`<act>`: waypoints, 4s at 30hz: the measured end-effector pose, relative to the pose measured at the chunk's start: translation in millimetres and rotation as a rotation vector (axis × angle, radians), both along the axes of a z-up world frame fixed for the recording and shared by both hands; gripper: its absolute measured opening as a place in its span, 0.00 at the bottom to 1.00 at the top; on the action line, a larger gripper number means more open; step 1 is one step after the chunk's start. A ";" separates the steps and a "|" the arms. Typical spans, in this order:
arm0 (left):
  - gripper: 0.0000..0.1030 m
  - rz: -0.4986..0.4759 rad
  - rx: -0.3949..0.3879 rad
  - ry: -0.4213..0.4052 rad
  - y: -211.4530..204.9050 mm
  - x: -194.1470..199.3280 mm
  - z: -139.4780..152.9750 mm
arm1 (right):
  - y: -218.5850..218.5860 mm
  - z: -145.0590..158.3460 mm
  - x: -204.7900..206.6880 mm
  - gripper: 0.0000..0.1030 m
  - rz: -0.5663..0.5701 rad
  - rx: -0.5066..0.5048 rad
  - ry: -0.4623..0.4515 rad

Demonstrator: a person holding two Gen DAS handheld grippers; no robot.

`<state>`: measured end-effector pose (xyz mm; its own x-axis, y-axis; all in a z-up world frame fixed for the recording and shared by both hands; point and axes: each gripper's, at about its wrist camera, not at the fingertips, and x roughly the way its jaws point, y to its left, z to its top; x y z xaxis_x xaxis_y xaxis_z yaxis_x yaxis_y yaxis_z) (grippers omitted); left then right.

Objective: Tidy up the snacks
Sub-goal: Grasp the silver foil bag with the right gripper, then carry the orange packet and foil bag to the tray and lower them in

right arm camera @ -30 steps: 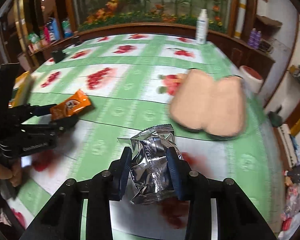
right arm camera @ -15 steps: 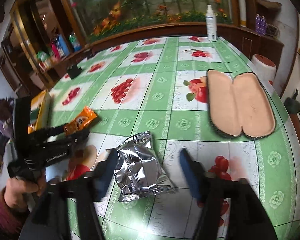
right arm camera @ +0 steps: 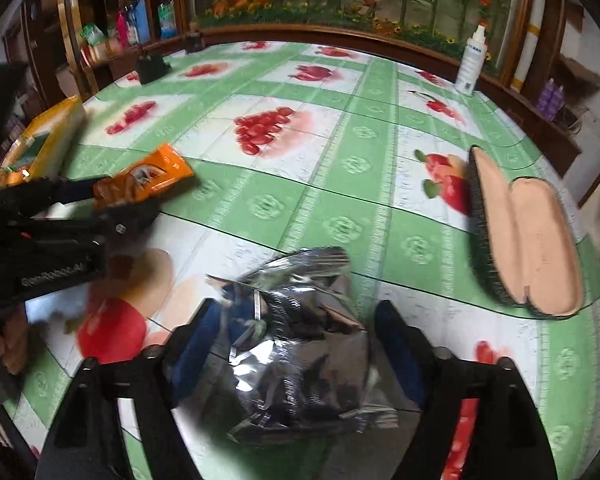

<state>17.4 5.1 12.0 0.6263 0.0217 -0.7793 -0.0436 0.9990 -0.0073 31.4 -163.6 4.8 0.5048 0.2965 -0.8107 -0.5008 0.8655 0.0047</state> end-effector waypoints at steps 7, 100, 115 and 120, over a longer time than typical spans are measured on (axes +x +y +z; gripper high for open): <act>0.63 -0.004 -0.005 -0.002 -1.5 0.8 0.0 | 2.7 2.7 -3.7 0.61 -0.005 0.006 -0.011; 0.59 0.493 -0.021 -0.196 263.1 -135.4 39.2 | 393.0 33.1 1.3 0.61 0.315 0.133 0.118; 0.60 0.520 0.001 -0.173 272.8 -134.8 38.0 | 410.2 39.0 24.2 0.62 0.292 0.174 0.129; 0.60 0.510 0.005 -0.171 270.7 -132.7 37.4 | 417.2 38.6 31.2 0.62 0.284 0.178 0.141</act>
<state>-115.3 275.9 49.4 0.6532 0.3595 -0.6664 -0.5221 0.8513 -0.0525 62.6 253.5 43.4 0.2694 0.5517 -0.7894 -0.7045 0.6717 0.2290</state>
